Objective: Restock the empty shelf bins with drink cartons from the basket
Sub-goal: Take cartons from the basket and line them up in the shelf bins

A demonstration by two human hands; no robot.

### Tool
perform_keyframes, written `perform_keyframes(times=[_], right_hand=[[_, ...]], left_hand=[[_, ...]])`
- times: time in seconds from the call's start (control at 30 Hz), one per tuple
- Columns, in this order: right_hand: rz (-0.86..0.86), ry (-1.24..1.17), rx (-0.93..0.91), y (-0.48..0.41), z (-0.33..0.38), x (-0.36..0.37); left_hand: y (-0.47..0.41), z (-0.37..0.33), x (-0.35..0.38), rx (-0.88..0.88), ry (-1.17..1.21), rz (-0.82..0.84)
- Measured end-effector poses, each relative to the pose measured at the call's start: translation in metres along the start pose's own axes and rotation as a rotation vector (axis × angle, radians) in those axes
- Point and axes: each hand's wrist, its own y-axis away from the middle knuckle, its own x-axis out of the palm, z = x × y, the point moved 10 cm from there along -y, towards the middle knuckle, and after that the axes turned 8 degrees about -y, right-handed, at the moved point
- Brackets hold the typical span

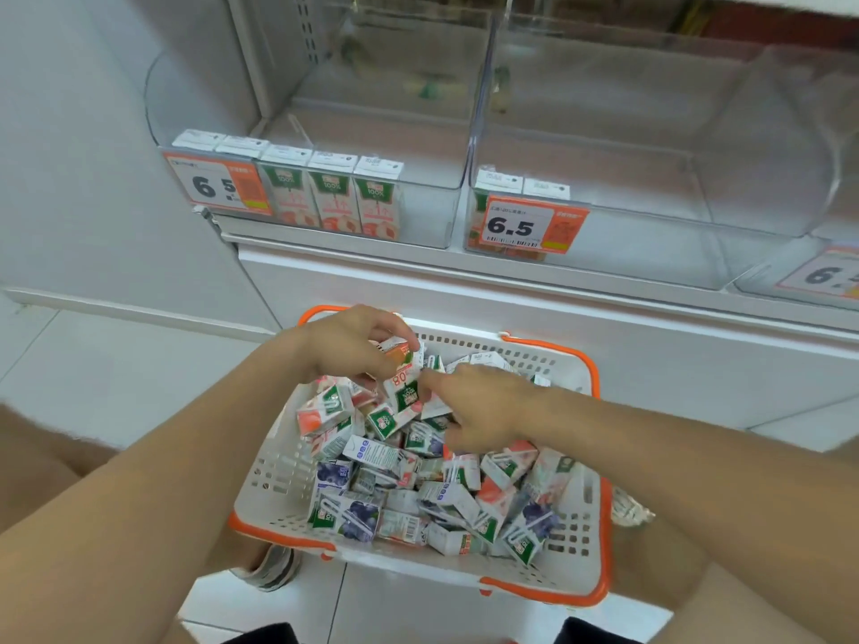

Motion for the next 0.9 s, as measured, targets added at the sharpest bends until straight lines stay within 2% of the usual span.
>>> perform_keyframes(times=[0.13,0.33,0.53,0.77,0.9], right_hand=[[-0.244,-0.104,0.191,0.041,-0.036,-0.087],[-0.581,-0.319,0.28,0.104,-0.068,-0.167],[-0.704,-0.368,0.211,0.129,-0.066,-0.216],[-0.917,-0.518,0.214,0.17,-0.097,-0.238],[-0.814,-0.491,0.229,0.185,-0.102,-0.237]], left_hand=[[-0.001,-0.04,-0.006,0.063,0.156,-0.012],[-0.01,-0.103,0.011,0.129,0.475,0.045],[0.009,-0.167,0.015,0.254,0.269,0.102],[0.019,-0.205,-0.002,0.408,0.352,-0.181],[0.025,-0.21,-0.011,0.439,0.408,-0.325]])
